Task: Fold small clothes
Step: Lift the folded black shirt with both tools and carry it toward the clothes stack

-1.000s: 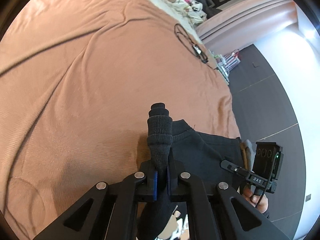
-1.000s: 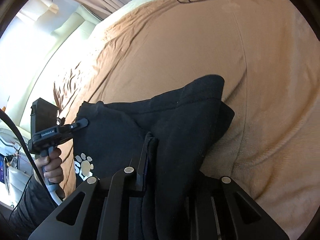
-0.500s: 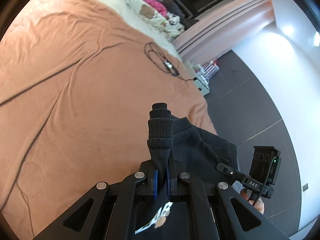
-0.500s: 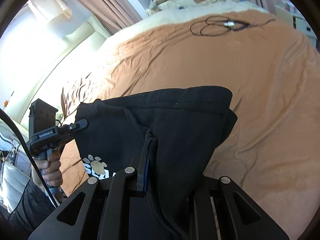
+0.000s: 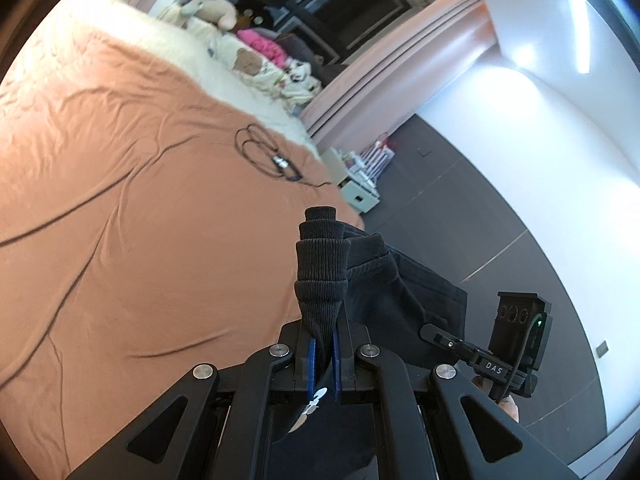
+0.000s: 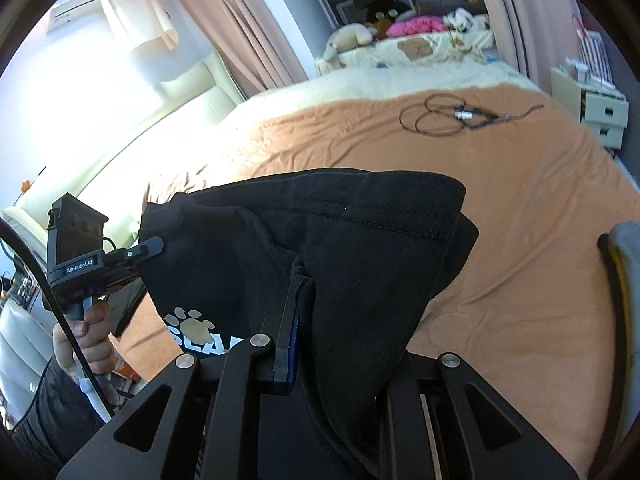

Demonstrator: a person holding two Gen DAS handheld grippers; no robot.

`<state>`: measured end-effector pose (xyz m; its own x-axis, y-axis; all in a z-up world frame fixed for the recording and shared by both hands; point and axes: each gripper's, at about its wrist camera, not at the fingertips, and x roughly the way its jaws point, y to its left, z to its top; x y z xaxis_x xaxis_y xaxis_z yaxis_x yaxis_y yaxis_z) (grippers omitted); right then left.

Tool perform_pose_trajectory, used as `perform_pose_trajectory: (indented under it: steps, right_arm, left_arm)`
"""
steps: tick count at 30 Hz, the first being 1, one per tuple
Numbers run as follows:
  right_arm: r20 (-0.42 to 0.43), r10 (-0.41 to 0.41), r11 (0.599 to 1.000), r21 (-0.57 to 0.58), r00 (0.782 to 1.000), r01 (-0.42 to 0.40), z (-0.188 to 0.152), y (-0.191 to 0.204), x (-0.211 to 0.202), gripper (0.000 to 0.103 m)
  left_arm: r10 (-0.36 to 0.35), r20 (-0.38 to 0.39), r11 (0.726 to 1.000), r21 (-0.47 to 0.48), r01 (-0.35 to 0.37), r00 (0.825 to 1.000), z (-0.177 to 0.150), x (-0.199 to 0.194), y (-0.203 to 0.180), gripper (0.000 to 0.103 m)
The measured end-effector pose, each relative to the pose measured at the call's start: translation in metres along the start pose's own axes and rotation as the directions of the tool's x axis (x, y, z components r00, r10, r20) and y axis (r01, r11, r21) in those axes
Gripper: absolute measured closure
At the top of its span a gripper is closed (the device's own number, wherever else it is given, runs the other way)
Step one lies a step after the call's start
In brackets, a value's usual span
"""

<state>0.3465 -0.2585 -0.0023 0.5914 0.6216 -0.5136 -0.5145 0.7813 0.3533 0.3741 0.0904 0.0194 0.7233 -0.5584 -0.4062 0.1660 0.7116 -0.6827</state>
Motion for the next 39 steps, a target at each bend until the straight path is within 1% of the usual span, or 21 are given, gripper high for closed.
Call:
perform_pose_trajectory:
  steps: [5,9,14,17,19,21,22,25,30,34,39]
  right_arm:
    - [0.039,-0.009,0.999,-0.053,0.999,0.012,-0.004,0.02,-0.039,0.091]
    - [0.095,-0.008,0.998,-0.064,0.995,0.014,-0.006,0.027,-0.073,0.091]
    - [0.153,-0.039,0.997,-0.059,0.988,0.048,-0.012,0.029,-0.113,0.091]
    - [0.185,-0.077,0.994,-0.066,0.98,0.091,-0.014,0.026,-0.142,0.091]
    - [0.205,-0.106,0.99,-0.07,0.973,0.123,-0.019,0.024,-0.165,0.091]
    - [0.228,-0.133,0.987,-0.062,0.965,0.15,-0.022,0.018,-0.19,0.091]
    - [0.24,-0.146,0.985,-0.058,0.96,0.164,-0.026,0.016,-0.203,0.091]
    - [0.275,-0.186,0.976,-0.06,0.943,0.21,-0.037,0.014,-0.237,0.091]
    - [0.316,-0.254,0.959,-0.042,0.914,0.28,-0.053,0.012,-0.284,0.091]
    - [0.338,-0.306,0.942,-0.028,0.89,0.335,-0.066,0.014,-0.31,0.091]
    - [0.349,-0.353,0.922,-0.028,0.868,0.386,-0.081,0.029,-0.321,0.091]
  left_arm:
    - [-0.037,0.036,0.998,0.042,0.036,0.999,-0.004,-0.027,-0.033,0.098]
    - [-0.059,0.05,0.995,0.08,0.055,0.997,0.002,-0.038,-0.06,0.098]
    - [-0.094,0.053,0.989,0.123,0.087,0.994,0.013,-0.034,-0.091,0.098]
    - [-0.128,0.047,0.981,0.154,0.119,0.991,0.018,-0.027,-0.117,0.098]
    - [-0.137,0.03,0.976,0.177,0.13,0.99,0.022,-0.021,-0.137,0.098]
    - [-0.152,0.023,0.965,0.22,0.143,0.988,0.025,-0.015,-0.161,0.098]
    - [-0.171,0.017,0.958,0.235,0.162,0.985,0.026,-0.01,-0.175,0.098]
    - [-0.212,-0.005,0.943,0.261,0.206,0.977,0.026,0.003,-0.205,0.098]
    - [-0.265,-0.055,0.918,0.291,0.27,0.963,0.014,0.028,-0.248,0.098]
    - [-0.298,-0.098,0.898,0.308,0.314,0.95,0.004,0.055,-0.279,0.097]
    - [-0.338,-0.147,0.876,0.313,0.367,0.93,-0.01,0.088,-0.307,0.097]
